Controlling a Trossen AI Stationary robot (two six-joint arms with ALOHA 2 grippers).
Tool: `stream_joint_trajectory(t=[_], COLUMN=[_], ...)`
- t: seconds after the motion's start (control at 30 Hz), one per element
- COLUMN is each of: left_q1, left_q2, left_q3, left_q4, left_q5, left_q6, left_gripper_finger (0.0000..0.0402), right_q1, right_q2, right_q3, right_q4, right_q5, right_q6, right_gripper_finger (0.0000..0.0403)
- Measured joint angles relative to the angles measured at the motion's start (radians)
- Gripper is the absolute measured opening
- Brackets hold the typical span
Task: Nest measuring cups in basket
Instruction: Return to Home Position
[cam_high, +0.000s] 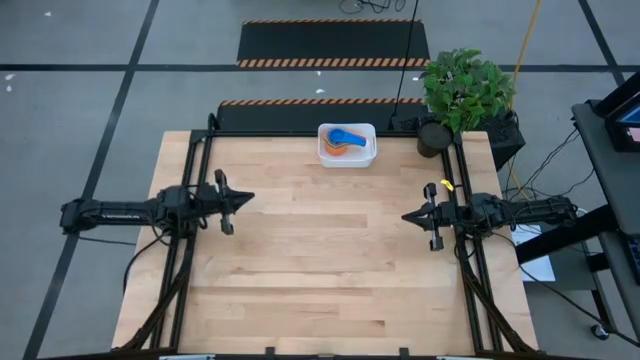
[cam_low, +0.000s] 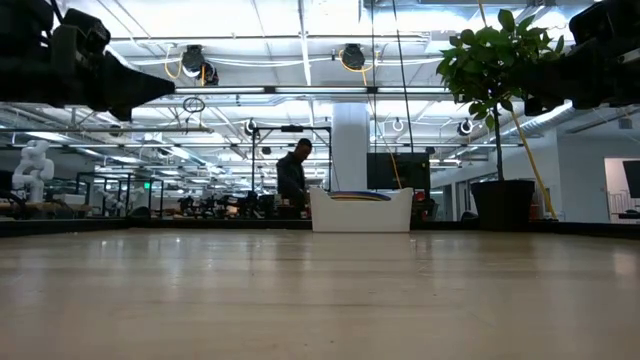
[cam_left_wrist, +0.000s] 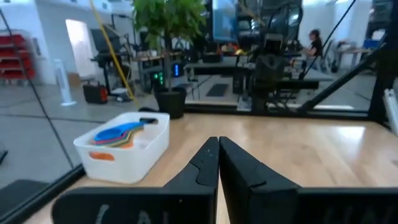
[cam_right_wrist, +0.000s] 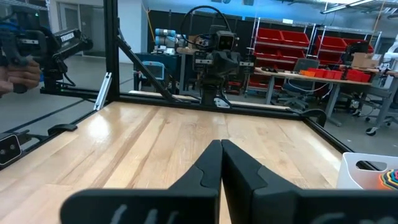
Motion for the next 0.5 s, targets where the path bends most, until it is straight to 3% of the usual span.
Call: stream_joint_trajectory(t=[0.5], left_q1=[0.008], left_q2=[-0.154], left_q3=[0.0], left_q4=[-0.19], left_q5=[0.073], left_q6=[-0.012], left_gripper_finger=[0.0004], right_q1=[0.0], right_q2=[0.0], right_q3=[0.0], right_q4=[0.0], right_q5=[0.0], right_q6=[0.0], right_gripper_finger=[0.0])
